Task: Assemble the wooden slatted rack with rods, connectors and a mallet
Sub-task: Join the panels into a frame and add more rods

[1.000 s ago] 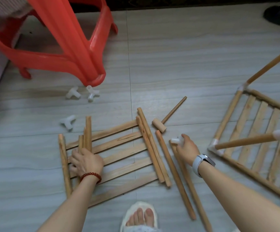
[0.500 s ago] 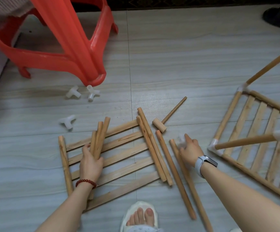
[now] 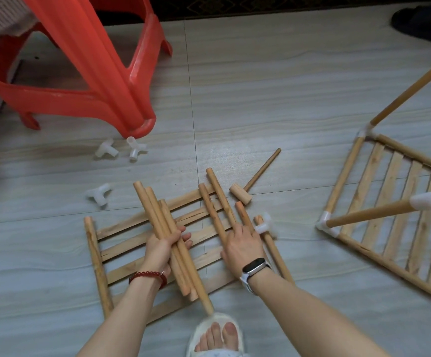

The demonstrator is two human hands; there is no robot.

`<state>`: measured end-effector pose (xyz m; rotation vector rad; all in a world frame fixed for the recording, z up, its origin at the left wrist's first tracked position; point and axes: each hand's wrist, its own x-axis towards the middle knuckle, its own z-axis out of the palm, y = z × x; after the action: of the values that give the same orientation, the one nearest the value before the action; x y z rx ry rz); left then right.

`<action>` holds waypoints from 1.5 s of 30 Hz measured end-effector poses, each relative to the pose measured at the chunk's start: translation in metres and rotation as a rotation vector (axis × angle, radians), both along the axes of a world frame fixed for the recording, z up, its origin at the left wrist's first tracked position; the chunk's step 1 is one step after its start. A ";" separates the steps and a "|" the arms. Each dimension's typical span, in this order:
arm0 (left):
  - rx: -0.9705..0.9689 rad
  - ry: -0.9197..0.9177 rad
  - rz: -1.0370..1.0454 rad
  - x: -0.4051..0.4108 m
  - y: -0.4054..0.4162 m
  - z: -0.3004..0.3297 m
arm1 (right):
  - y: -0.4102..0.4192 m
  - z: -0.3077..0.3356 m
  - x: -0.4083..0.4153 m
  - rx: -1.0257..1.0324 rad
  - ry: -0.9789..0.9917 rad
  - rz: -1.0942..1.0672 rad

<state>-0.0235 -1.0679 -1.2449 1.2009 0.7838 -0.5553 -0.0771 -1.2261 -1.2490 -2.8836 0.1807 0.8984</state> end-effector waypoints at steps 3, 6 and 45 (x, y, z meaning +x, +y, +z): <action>0.029 -0.010 -0.003 -0.002 0.008 0.001 | 0.004 -0.005 0.001 0.106 -0.037 -0.110; 0.109 -0.045 -0.031 0.000 0.014 0.010 | -0.004 -0.002 0.001 0.326 -0.016 -0.313; 0.343 -0.740 -0.405 -0.036 -0.205 0.286 | -0.188 0.325 -0.061 1.066 -1.390 -0.761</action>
<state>-0.0592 -1.2727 -0.9588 1.7519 -0.0067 -0.2595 -0.1381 -1.4138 -0.9244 -1.5773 0.4050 -0.8941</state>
